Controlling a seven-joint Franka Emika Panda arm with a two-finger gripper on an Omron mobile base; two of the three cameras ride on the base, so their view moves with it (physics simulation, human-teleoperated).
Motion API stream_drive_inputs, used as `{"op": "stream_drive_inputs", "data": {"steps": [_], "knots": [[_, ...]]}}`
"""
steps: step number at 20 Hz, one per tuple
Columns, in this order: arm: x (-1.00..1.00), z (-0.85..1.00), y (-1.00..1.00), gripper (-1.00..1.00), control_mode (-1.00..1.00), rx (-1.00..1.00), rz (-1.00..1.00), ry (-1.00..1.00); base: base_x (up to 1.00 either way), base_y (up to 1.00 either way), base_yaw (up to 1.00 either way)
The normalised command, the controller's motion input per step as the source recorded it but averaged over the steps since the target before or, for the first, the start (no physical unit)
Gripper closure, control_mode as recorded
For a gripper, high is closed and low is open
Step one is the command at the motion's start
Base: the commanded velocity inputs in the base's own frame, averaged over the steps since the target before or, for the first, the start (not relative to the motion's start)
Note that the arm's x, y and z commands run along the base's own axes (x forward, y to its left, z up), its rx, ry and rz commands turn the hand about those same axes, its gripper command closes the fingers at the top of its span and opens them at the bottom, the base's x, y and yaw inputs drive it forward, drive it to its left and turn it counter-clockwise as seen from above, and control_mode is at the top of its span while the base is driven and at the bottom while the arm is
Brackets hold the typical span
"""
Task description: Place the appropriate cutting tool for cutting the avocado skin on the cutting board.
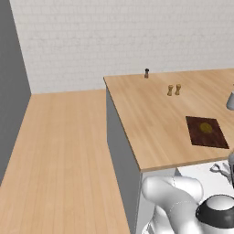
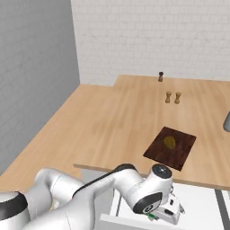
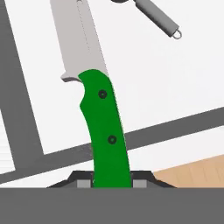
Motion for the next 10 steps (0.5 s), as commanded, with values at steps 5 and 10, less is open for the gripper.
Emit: {"op": "stream_drive_inputs", "data": {"steps": [5, 10], "knots": [[-0.57, 1.0, 0.01, 1.0, -1.0, 0.07, 0.02, -0.01, 0.0, 0.0, 0.0], [0.44, 0.96, 0.0, 1.0, -1.0, 0.03, 0.0, -0.07, 0.0, 0.0, 0.0]]}}
